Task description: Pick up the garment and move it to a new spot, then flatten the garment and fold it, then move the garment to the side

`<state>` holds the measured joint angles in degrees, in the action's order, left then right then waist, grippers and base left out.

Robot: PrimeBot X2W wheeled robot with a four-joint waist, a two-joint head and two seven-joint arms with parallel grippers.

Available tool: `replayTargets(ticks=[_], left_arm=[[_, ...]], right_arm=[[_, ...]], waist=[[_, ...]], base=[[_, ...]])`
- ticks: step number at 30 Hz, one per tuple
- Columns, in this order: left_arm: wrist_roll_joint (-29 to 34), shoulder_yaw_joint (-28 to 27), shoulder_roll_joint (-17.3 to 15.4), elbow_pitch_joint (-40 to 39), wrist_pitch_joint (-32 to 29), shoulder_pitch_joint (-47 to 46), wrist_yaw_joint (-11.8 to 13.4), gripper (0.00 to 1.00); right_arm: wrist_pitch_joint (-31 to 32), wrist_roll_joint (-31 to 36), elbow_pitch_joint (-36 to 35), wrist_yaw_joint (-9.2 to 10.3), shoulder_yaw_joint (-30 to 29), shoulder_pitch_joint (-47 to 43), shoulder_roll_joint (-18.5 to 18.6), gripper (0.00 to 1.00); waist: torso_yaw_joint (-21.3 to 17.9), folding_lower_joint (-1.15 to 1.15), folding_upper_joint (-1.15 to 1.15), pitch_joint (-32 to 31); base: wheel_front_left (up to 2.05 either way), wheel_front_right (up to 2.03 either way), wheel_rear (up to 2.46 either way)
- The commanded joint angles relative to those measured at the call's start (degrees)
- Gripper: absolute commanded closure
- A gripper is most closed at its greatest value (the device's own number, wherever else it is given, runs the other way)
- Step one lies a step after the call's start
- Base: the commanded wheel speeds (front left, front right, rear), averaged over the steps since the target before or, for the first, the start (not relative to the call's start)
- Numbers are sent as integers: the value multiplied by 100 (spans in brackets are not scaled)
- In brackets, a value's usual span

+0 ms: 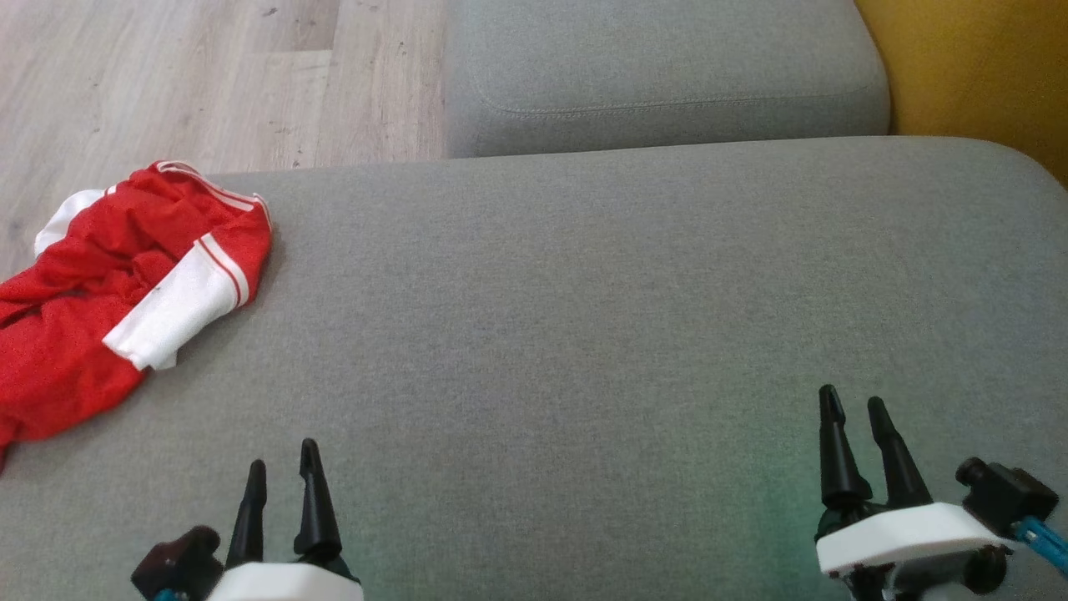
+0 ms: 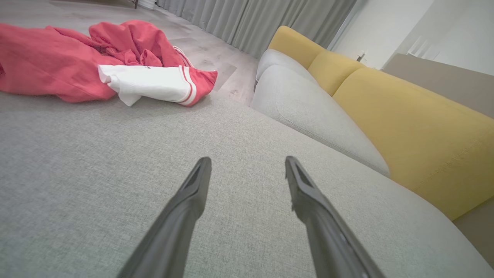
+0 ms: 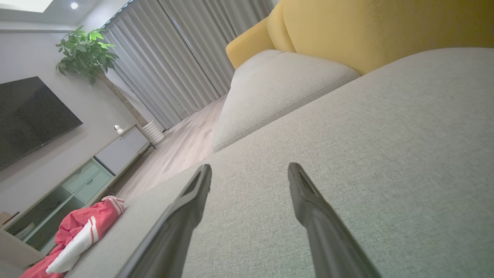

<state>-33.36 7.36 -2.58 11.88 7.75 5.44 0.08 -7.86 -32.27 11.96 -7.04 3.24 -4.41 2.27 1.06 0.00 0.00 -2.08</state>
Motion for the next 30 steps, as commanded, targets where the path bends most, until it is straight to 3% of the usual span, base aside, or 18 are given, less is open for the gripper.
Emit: replayTargets(ticks=[1,30], left_arm=[[229,-83,-25,-170,110,-103,64,0],[1894,210,-45,219,575,-16,332,0]], right_arm=[[-103,251,-150,-32,141,145,45,0],[-576,2330,113,-42,566,106,57,0]], waist=[[3,0,0,-5],[61,0,0,-39]], base=[[0,0,0],[0,0,0]])
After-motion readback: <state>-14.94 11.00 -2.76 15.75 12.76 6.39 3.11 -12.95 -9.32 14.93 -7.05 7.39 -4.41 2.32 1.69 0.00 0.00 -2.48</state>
